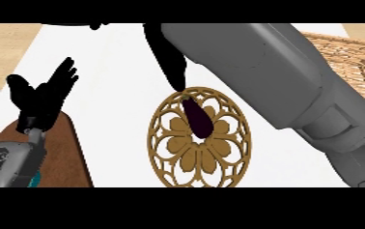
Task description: Pick the eggplant from the placemat and place it in the basket
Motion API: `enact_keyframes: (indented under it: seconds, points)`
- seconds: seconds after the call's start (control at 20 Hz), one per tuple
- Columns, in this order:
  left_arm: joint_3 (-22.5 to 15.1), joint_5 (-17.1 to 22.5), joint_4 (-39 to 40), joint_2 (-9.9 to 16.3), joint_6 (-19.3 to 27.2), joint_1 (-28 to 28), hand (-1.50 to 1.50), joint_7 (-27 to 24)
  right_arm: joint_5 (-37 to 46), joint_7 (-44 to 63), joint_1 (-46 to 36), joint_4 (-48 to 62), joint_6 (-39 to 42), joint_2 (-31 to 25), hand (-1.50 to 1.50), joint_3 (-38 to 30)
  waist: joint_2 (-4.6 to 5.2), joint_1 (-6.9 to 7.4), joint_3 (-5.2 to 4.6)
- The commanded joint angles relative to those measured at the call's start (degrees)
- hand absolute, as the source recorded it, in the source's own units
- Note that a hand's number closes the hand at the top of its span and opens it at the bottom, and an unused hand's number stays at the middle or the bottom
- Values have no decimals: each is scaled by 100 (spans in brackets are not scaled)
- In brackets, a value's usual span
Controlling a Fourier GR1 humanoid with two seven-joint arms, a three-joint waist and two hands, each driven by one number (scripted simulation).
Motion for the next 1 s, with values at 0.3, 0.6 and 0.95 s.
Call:
enact_keyframes:
  seconds: [0.3, 0.6, 0.95]
  points:
    - [210, -27, 190, -89, -223, 48, 0, -153, 58, -998, 330, 513, 711, -599, -150, -563, 6, -71, 7]
    - [227, -132, -140, -96, -159, 375, 0, -39, 399, -1701, 1536, -267, 278, -875, -150, -590, -19, -97, 14]
    - [334, -264, -232, -225, -125, 296, 0, 77, 1199, -2083, 2541, -762, -589, -440, -150, -368, -19, -97, 11]
